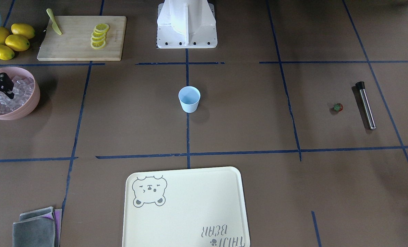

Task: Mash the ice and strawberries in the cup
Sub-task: 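Lower the right gripper into the pink bowl and grasp an ice cube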

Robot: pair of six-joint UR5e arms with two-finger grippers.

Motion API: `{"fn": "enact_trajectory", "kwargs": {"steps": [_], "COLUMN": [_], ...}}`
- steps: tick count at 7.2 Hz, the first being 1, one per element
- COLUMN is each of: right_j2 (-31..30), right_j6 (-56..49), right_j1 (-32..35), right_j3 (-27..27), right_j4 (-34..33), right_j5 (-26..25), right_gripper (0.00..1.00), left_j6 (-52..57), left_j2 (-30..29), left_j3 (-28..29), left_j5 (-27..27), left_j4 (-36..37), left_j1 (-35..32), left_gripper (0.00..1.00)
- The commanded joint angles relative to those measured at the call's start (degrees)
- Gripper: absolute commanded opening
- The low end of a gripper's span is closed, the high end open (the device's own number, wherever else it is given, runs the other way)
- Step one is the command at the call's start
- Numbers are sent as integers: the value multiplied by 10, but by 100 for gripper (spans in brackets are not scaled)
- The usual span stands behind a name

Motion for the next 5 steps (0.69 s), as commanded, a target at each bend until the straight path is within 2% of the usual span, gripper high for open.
{"fn": "enact_trajectory", "kwargs": {"steps": [1, 4, 5], "right_j2": [1, 4, 29], "right_j6": [0, -9, -8], "right_j1": [0, 36, 47], "right_j3": [0, 14, 25], "right_j4": [-1, -10, -41], "right_j5": [3, 16, 23], "right_gripper": [4, 3, 5], "left_j6": [0, 0, 0], "left_j2": [0, 0, 0], "left_j3": [0, 0, 0], "left_j5": [0, 0, 0], "left_j4": [0, 0, 0], "left_j1": [0, 0, 0], "left_gripper": [100, 100, 100]}}
